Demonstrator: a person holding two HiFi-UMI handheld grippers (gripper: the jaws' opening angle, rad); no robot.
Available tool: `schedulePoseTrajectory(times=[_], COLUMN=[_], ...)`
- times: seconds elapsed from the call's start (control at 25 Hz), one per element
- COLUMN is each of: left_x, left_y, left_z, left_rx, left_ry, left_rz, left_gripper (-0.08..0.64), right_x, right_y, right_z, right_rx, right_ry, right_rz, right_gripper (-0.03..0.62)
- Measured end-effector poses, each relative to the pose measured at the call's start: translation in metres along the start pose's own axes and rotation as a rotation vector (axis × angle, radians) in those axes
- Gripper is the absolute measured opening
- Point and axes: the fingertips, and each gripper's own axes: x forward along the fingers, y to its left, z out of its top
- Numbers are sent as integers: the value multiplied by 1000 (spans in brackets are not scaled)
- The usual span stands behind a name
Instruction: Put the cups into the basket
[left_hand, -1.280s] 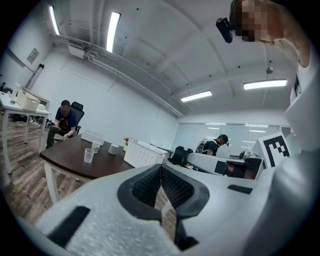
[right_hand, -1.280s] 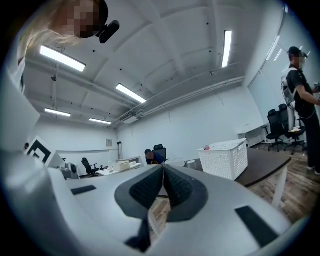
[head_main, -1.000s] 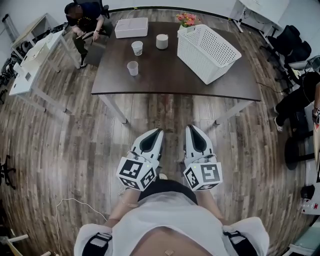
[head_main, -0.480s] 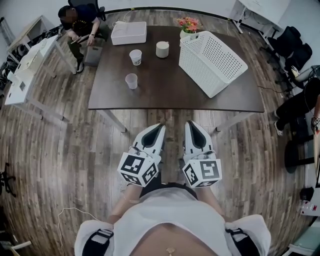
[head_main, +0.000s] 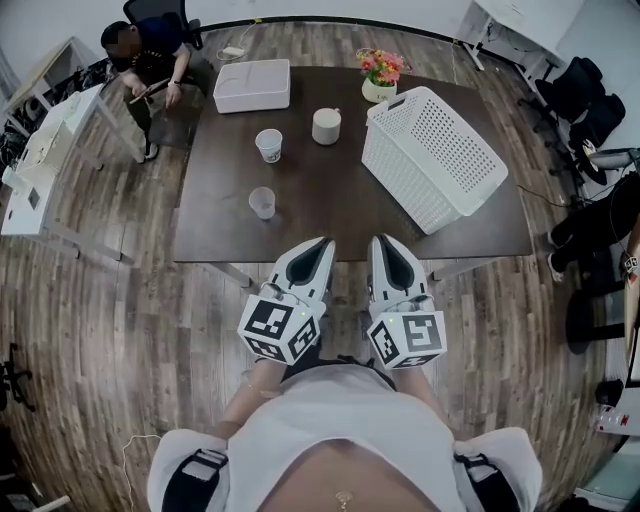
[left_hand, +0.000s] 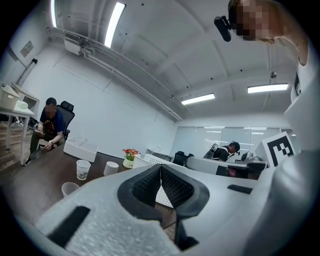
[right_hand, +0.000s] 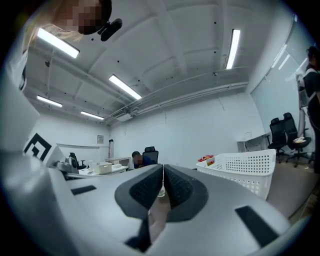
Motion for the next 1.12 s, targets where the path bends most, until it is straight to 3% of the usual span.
schedulePoseTrajectory(times=[0.56,0.76,0.96,1.12], left_x=[93,106,110,97], left_y=[79,99,125,153], left_z=[32,31,34,39], left_rx=[24,17,19,4], left_ry=[-1,14,19,0], left_rz=[-21,-23,18,107], left_gripper=[11,11,11,11], right_x=[121,146,172,190], right_y=[-36,-30,-23,-13], right_z=[0,-4,-11,-17], right_rx=[15,24,36,28], right_ry=[0,-10,-2,22], right_rz=[3,64,106,159], right_gripper=[14,14,14,14])
